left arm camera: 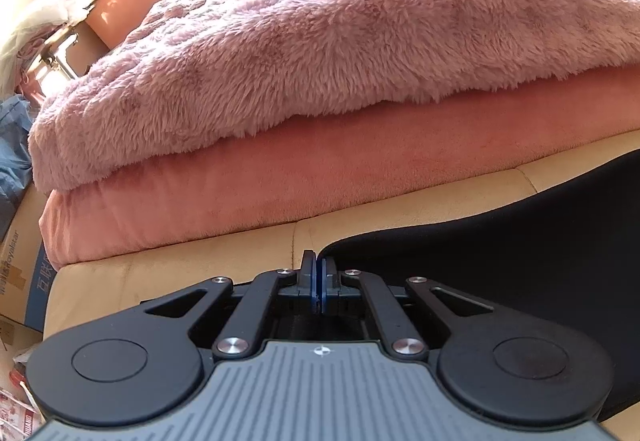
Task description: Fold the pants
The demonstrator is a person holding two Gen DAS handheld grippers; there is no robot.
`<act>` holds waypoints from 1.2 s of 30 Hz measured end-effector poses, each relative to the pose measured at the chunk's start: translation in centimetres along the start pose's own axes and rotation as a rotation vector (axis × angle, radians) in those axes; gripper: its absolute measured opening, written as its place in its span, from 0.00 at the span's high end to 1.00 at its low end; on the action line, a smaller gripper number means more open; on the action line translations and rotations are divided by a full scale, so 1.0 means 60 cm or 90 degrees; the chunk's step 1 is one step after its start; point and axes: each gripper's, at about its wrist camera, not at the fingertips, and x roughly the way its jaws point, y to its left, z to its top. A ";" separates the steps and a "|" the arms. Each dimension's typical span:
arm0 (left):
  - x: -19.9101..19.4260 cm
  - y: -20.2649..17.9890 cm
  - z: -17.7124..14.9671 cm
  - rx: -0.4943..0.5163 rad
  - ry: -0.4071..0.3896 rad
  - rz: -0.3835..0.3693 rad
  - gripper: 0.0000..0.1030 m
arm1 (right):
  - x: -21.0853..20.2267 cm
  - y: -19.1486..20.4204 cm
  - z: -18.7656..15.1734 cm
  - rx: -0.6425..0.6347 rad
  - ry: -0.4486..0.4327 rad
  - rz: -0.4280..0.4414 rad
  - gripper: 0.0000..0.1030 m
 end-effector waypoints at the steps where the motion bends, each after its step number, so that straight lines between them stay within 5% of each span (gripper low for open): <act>1: -0.001 -0.001 0.002 0.001 0.000 0.001 0.98 | 0.012 -0.011 0.002 0.006 0.017 -0.011 0.86; 3: -0.004 -0.002 0.005 0.009 -0.003 0.003 0.98 | 0.043 -0.035 -0.007 0.035 0.059 -0.015 0.91; 14: 0.029 -0.010 0.017 0.066 0.037 0.008 0.95 | 0.049 -0.053 -0.018 0.047 0.051 -0.030 0.90; 16: 0.039 -0.006 0.015 0.070 0.040 0.007 0.87 | 0.019 -0.026 -0.007 0.011 0.028 -0.053 0.89; 20: 0.063 0.003 0.011 0.082 0.065 -0.004 0.74 | -0.081 0.057 -0.018 -0.070 -0.066 0.000 0.84; 24: 0.053 0.022 0.015 0.096 0.068 0.003 0.43 | -0.138 0.141 -0.060 -0.101 -0.081 0.064 0.82; 26: 0.027 0.046 0.011 0.079 0.054 -0.036 0.39 | -0.154 0.176 -0.081 -0.110 -0.085 0.083 0.78; 28: -0.007 0.071 -0.002 0.048 0.034 -0.062 0.24 | -0.164 0.208 -0.098 -0.120 -0.078 0.106 0.78; 36: -0.088 0.129 -0.140 -0.120 0.004 -0.119 0.23 | -0.211 0.282 -0.154 -0.163 -0.039 0.178 0.78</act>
